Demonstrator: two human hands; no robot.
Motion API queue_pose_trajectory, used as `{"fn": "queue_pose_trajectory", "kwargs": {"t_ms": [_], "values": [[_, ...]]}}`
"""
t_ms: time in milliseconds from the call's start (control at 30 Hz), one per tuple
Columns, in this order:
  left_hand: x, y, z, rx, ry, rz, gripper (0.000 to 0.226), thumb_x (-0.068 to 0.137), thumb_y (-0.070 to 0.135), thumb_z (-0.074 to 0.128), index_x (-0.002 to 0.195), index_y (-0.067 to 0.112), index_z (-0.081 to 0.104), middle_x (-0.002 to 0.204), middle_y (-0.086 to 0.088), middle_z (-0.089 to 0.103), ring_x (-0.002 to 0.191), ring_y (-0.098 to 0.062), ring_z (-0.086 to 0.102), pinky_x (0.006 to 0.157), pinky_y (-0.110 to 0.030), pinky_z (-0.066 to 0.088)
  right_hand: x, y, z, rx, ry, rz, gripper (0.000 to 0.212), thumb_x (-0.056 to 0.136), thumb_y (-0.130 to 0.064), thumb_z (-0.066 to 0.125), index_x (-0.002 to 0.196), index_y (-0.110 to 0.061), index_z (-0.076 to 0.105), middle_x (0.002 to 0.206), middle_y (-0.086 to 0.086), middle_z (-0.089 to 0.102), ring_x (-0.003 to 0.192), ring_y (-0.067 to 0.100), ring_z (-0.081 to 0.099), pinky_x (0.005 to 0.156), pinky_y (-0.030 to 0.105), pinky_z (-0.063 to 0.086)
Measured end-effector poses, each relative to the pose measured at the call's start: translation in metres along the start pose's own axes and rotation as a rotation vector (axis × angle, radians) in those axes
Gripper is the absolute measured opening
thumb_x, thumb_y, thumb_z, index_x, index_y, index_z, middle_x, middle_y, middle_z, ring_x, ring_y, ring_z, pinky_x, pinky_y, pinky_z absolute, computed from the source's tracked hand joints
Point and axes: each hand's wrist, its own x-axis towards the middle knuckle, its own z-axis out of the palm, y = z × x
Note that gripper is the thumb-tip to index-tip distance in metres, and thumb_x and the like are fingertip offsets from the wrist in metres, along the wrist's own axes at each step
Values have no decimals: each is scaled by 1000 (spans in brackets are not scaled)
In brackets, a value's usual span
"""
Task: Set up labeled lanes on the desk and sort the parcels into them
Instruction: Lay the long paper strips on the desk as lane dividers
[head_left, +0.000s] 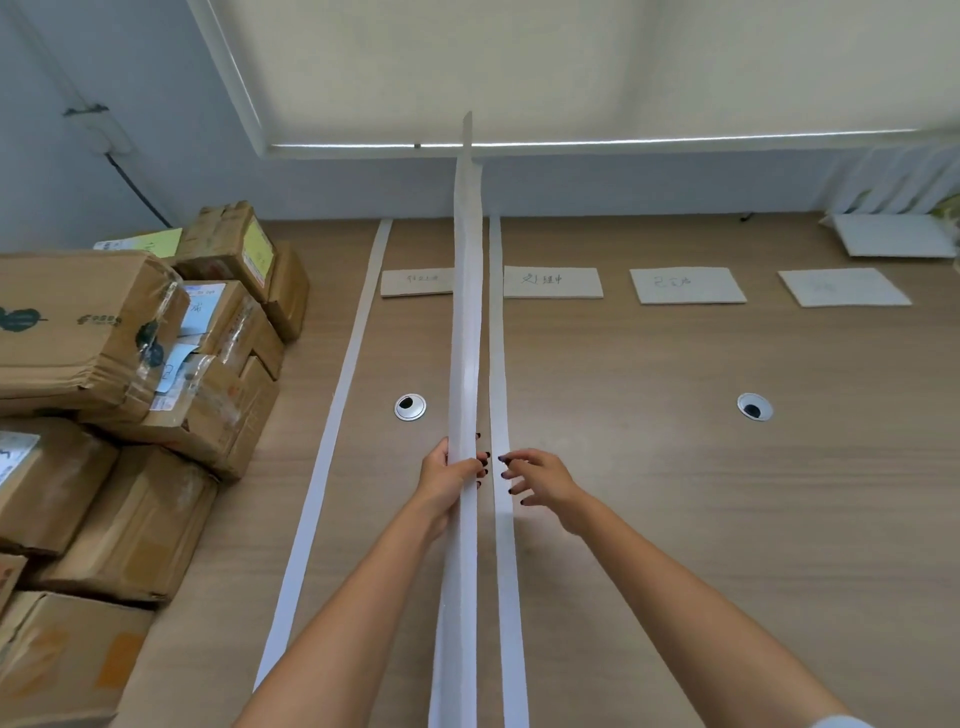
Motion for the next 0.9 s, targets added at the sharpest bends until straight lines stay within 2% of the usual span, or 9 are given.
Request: {"fn": "queue_pose_trajectory", "kwargs": {"t_ms": [67,167,300,367,567,733,833,900], "values": [[-5,-3,17,4,-14,4,24,81,-2,56,97,16,60,83,-3,64,66,-15,58,54,-23,50,-15,-8,-6,80,-65,-29,25,91,-22,50,111,-17,63,91,-1,65,70,12,60,60,21,47],[-17,-8,45,-17,-29,18,31,82,-1,56,108,17,60,87,-5,65,74,-18,61,62,-28,51,-38,-10,-21,120,-117,-57,27,88,-15,49,113,-14,62,92,-1,66,69,14,64,63,23,51],[-35,-12,78,27,-38,8,31,85,3,56,112,18,57,89,-8,61,69,-21,61,55,-28,51,-66,10,-56,128,-180,-74,29,88,-11,58,117,-16,57,93,3,67,76,17,67,69,27,56],[-42,-13,96,66,-31,0,26,85,6,56,108,18,57,94,-9,58,76,-22,58,56,-30,51,-78,24,-75,137,-233,-63,36,85,-9,62,119,-17,55,91,6,70,82,20,70,71,29,57],[-70,-20,170,96,-13,-25,22,88,10,57,109,15,56,98,-11,56,80,-27,55,52,-34,51,-107,53,-131,204,-111,-87,40,79,2,64,118,-5,57,86,13,71,72,21,71,66,25,58],[-92,-31,235,105,41,2,24,88,11,58,111,7,57,102,-11,61,85,-26,59,59,-34,53,-133,66,-183,283,-213,-80,30,85,2,57,113,-4,58,92,15,70,83,22,71,73,26,57],[-104,-37,258,48,35,-17,17,87,8,56,103,8,62,99,-7,65,81,-25,60,60,-36,55,-143,75,-209,278,-194,-87,31,82,3,61,112,0,60,96,17,70,85,22,70,76,26,56],[-108,-42,269,19,45,-15,16,87,6,54,102,8,60,102,-5,68,83,-26,61,66,-40,57,-147,83,-224,245,-200,-100,24,80,0,66,104,-1,66,97,14,71,88,21,70,76,24,56]]}}
